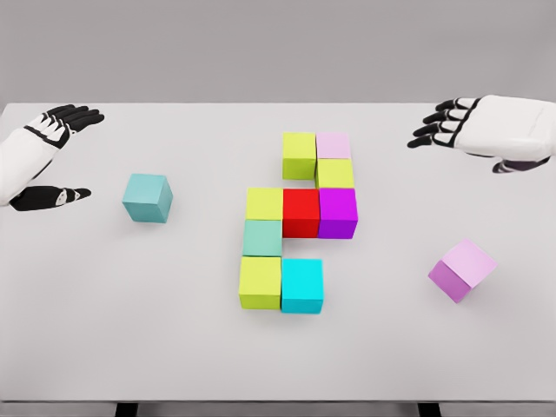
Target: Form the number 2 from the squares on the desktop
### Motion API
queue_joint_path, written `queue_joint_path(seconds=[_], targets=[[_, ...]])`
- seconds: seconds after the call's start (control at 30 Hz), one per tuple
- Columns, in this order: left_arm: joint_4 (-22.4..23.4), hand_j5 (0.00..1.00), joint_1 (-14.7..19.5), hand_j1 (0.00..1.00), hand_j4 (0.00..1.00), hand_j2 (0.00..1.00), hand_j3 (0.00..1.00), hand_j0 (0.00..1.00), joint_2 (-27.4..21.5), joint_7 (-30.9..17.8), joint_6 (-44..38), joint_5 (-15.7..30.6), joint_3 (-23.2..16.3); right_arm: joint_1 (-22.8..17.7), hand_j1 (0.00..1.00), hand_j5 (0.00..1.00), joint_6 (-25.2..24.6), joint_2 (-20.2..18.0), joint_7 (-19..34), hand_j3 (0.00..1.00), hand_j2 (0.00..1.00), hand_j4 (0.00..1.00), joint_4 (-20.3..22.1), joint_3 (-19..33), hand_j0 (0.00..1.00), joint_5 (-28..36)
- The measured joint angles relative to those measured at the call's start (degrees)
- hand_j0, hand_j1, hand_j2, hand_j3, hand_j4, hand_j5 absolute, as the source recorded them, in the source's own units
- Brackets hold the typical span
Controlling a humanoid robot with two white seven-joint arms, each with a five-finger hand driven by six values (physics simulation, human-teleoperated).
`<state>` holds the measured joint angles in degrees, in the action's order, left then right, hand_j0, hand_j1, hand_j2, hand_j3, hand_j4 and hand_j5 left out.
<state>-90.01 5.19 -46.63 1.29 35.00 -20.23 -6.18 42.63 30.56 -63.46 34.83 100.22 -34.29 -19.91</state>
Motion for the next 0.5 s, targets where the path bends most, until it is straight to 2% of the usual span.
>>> queue_joint_path(seconds=[0.2,0.23,0.33,0.43,0.5], targets=[[0.2,1.00,0.1,1.00,1.00,1.00,1.00,1.00,0.0,-0.1,0.0,-0.2,0.0,-0.7,1.00,1.00,3.7,-3.4,-0.5,1.00,1.00,1.00,0.2,0.1,1.00,5.4],[0.3,1.00,0.2,1.00,1.00,1.00,1.00,1.00,0.0,-0.2,0.0,-0.3,0.0,-1.2,1.00,1.00,3.9,-5.3,-1.8,1.00,1.00,1.00,0.2,0.0,1.00,6.4],[0.1,0.99,0.1,0.99,0.99,0.99,0.99,0.99,-0.2,-0.5,0.0,-0.1,0.0,-8.8,1.00,1.00,4.4,-15.4,-4.3,1.00,1.00,1.00,0.2,-0.8,1.00,15.3],[-0.5,0.99,-0.1,0.99,0.99,0.99,0.99,0.99,-0.7,-3.2,0.0,1.0,0.1,-9.0,1.00,1.00,4.5,-24.3,-5.2,1.00,1.00,1.00,0.2,-4.3,1.00,20.5],[-1.6,0.99,-1.2,0.99,0.99,0.99,0.99,0.99,-0.6,-10.0,0.0,4.8,0.0,-9.1,1.00,1.00,4.5,-27.4,-5.3,1.00,1.00,1.00,0.2,-7.5,1.00,21.9]])
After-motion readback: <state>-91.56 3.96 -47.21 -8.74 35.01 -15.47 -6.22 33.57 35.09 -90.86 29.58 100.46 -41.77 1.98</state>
